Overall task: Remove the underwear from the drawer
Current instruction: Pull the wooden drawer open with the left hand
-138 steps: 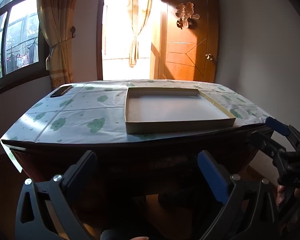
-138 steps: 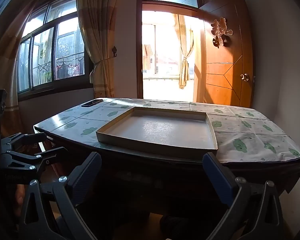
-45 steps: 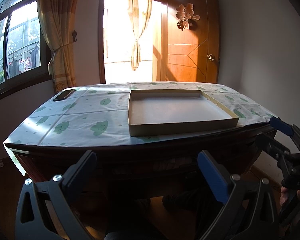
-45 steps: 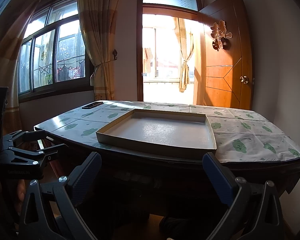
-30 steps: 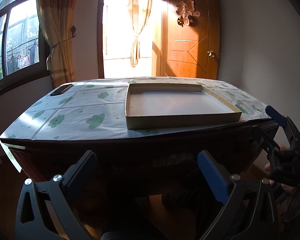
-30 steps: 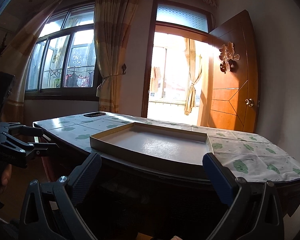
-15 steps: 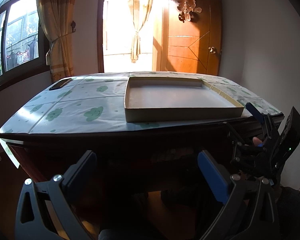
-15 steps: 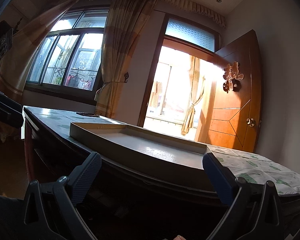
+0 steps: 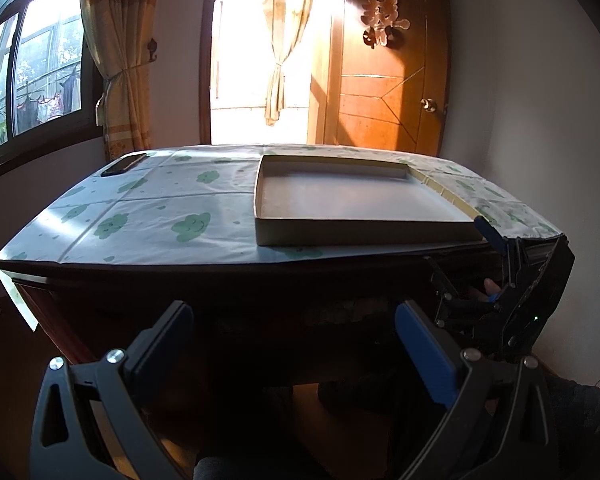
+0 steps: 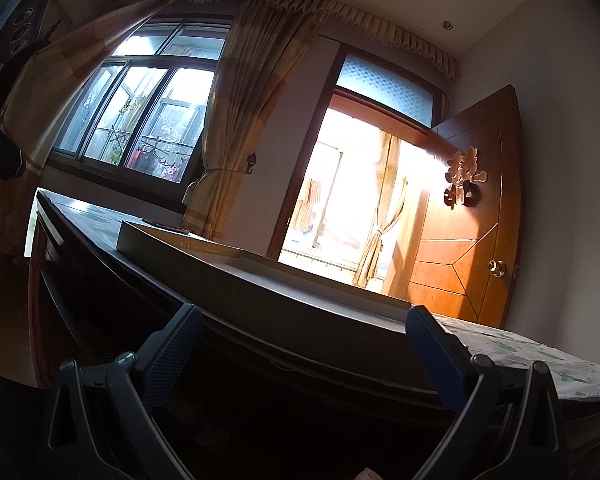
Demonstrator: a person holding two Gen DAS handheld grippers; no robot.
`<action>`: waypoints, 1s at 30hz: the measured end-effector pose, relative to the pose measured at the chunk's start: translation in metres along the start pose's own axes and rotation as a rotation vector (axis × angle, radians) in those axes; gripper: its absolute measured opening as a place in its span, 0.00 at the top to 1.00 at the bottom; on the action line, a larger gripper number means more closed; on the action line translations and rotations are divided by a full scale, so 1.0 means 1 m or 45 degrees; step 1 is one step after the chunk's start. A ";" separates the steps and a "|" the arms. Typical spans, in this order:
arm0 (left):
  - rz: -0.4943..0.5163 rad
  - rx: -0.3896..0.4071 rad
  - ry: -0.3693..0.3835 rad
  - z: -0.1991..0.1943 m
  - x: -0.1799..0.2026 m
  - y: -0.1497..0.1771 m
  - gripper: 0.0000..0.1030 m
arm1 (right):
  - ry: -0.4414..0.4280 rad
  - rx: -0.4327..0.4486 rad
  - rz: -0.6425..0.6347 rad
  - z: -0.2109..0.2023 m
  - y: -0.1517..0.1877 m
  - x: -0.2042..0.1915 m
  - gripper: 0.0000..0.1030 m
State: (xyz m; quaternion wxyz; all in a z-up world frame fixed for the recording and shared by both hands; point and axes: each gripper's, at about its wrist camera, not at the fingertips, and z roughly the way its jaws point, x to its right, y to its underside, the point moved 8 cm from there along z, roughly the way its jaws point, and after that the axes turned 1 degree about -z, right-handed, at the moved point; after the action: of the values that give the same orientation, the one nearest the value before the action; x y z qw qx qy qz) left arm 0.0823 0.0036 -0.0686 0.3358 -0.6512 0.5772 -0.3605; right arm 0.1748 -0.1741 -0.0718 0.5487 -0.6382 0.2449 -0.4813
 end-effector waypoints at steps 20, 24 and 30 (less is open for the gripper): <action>-0.029 -0.011 -0.006 -0.001 -0.005 0.003 0.00 | -0.012 -0.026 -0.115 -0.008 0.002 -0.004 0.01; -0.029 -0.012 -0.007 -0.001 -0.006 0.003 0.00 | -0.014 -0.040 -0.107 -0.010 0.002 -0.005 0.01; -0.034 -0.014 -0.007 -0.001 -0.008 0.005 0.00 | -0.027 -0.069 -0.100 -0.017 0.002 -0.008 0.01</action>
State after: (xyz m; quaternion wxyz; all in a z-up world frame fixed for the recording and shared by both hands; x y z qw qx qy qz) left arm 0.0790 0.0107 -0.0729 0.3289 -0.6618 0.5694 -0.3600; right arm 0.1565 -0.1762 -0.0773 0.5145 -0.6669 0.2269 -0.4890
